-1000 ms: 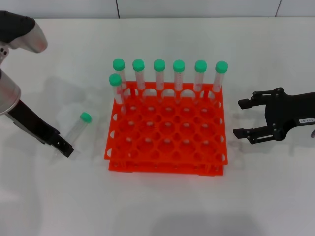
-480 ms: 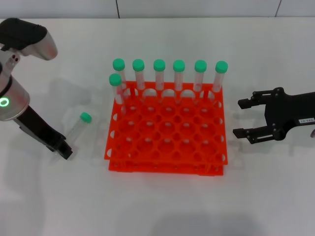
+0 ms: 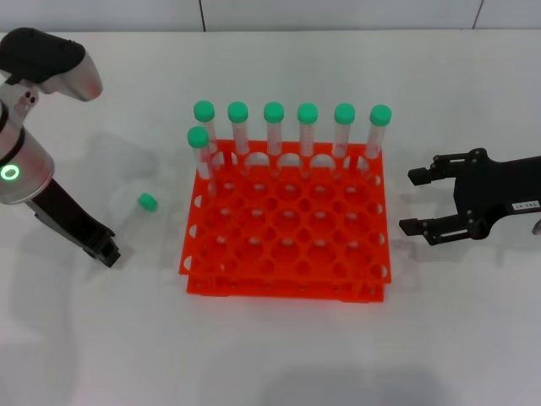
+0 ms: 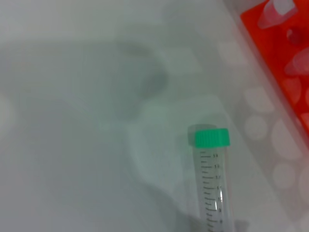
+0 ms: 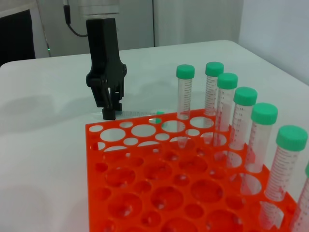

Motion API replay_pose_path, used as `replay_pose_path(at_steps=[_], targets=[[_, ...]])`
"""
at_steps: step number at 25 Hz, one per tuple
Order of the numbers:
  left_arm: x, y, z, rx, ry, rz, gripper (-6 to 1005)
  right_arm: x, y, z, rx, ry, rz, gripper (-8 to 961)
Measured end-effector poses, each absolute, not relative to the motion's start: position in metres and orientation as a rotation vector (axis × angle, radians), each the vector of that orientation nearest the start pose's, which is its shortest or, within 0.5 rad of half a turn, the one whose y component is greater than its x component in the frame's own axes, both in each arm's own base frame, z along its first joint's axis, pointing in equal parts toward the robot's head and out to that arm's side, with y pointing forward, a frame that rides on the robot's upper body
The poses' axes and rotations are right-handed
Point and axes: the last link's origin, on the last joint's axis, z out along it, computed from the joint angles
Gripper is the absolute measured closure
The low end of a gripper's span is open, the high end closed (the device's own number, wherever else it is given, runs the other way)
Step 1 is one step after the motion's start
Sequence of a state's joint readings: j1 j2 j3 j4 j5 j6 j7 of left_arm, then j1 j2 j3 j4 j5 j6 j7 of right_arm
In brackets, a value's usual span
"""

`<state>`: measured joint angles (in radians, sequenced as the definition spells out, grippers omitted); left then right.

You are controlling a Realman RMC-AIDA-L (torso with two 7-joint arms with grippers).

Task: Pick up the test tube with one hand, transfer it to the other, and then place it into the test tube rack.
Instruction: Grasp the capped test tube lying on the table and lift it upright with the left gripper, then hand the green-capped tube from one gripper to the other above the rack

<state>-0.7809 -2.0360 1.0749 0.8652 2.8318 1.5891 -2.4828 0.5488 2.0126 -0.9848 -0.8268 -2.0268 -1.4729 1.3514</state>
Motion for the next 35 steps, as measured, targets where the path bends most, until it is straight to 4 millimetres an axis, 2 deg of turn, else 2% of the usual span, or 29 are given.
replay_pose_path(at_steps=[6,12,21,22,25,26,27,31,35], targets=[[-0.254,0.368,0.014,-2.451,-1.303,0.779,775,0.243,0.356,0.011,-2.872,0.202,0.287,188],[-0.25,0.372,0.02,-2.448,-1.285,0.752,808,0.243,0.356,0.011,-2.871,0.204,0.288,188],[-0.234,0.375,0.052,-2.41,-1.212,0.636,809,0.244,0.356,0.013,-2.864,0.209,0.289,188],[-0.232,0.374,0.065,-2.382,-1.182,0.571,809,0.244,0.356,0.013,-2.863,0.211,0.289,188],[-0.227,0.372,0.076,-2.381,-1.142,0.467,809,0.245,0.356,0.014,-2.86,0.219,0.297,188],[-0.224,0.37,0.084,-2.384,-1.098,0.38,809,0.245,0.355,0.014,-2.859,0.22,0.3,188],[-0.224,0.37,0.084,-2.384,-1.098,0.38,809,0.244,0.355,0.014,-2.857,0.221,0.306,188],[-0.218,0.373,0.09,-2.415,-0.959,0.198,809,0.244,0.356,0.014,-2.853,0.223,0.315,188],[-0.215,0.38,0.085,-2.449,-0.801,0.033,808,0.242,0.356,0.013,-2.856,0.221,0.318,188]])
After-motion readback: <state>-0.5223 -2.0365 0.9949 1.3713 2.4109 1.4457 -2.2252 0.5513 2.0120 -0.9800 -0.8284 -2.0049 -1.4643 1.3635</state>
